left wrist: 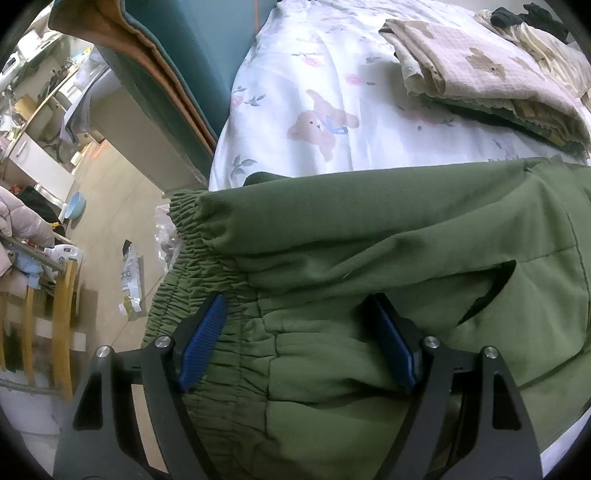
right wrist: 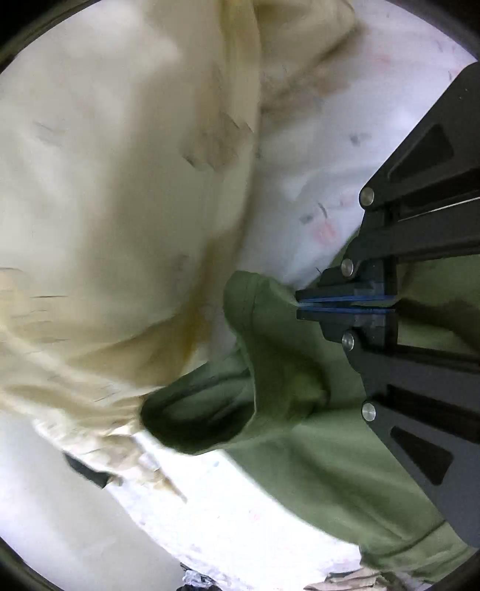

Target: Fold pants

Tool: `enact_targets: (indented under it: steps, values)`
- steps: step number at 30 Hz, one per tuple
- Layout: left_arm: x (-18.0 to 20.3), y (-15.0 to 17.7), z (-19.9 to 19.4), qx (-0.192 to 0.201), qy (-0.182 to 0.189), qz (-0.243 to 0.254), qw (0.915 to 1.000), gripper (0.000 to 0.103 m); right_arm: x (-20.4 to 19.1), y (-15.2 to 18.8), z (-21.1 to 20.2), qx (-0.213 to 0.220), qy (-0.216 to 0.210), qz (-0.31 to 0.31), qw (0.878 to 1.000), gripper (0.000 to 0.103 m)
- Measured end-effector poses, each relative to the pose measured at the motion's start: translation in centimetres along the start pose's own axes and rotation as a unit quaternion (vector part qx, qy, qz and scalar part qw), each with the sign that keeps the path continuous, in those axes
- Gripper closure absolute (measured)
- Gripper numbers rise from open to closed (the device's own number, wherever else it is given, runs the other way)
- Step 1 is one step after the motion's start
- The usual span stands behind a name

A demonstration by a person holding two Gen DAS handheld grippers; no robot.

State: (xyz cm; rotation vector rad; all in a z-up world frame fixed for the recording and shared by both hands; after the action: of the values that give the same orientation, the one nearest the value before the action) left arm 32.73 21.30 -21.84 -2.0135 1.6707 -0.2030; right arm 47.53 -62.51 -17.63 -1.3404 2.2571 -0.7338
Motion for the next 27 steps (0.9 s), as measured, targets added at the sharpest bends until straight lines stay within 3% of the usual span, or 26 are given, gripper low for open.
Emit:
enact_targets:
  steps: [7, 11, 13, 16, 17, 19, 21, 27]
  values:
    - [0.1, 0.0, -0.1, -0.007, 0.009, 0.005, 0.9999, 0.027, 3.3, -1.6, -7.8, 0.022, 0.002, 0.038, 0.999, 0.103]
    - [0.0, 0.0, -0.1, -0.010, 0.018, 0.007, 0.9998, 0.027, 6.8, 0.3, -6.2, -0.021, 0.064, 0.059, 0.996, 0.102]
    - [0.0, 0.0, -0.1, -0.012, 0.016, 0.007, 0.9998, 0.027, 8.1, 0.8, -5.3, -0.030, 0.052, 0.081, 0.995, 0.102]
    - [0.1, 0.1, -0.2, -0.010, 0.013, 0.007, 0.9998, 0.026, 9.4, 1.3, -5.9, -0.011, 0.023, 0.123, 0.992, 0.088]
    - [0.1, 0.1, -0.1, -0.009, 0.012, 0.008, 0.9999, 0.026, 9.5, 1.5, -6.1, -0.013, 0.015, 0.127, 0.992, 0.063]
    - [0.1, 0.1, -0.1, -0.008, 0.012, 0.007, 0.9999, 0.026, 9.8, 2.0, -6.4, -0.016, 0.004, 0.132, 0.991, 0.044]
    - [0.2, 0.1, 0.0, -0.008, 0.010, 0.006, 0.9999, 0.025, 9.7, 1.8, -6.9, -0.005, -0.002, 0.131, 0.991, 0.045]
    - [0.4, 0.2, -0.2, -0.002, 0.009, 0.010, 0.9999, 0.025, 10.9, 2.1, -5.8, -0.024, -0.003, 0.150, 0.988, 0.045]
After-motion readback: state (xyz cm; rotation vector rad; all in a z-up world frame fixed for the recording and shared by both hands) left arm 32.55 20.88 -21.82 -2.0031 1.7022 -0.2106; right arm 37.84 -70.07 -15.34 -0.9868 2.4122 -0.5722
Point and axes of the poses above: each gripper's, at about its wrist camera, not at the fingertips, and z roughly the way its jaws point, x to its right, y to its underside, the point moved 4 cm from there along z, roughly the way its jaws point, and after that the axes turned 7 degrees about x, right-handed, at the moved point
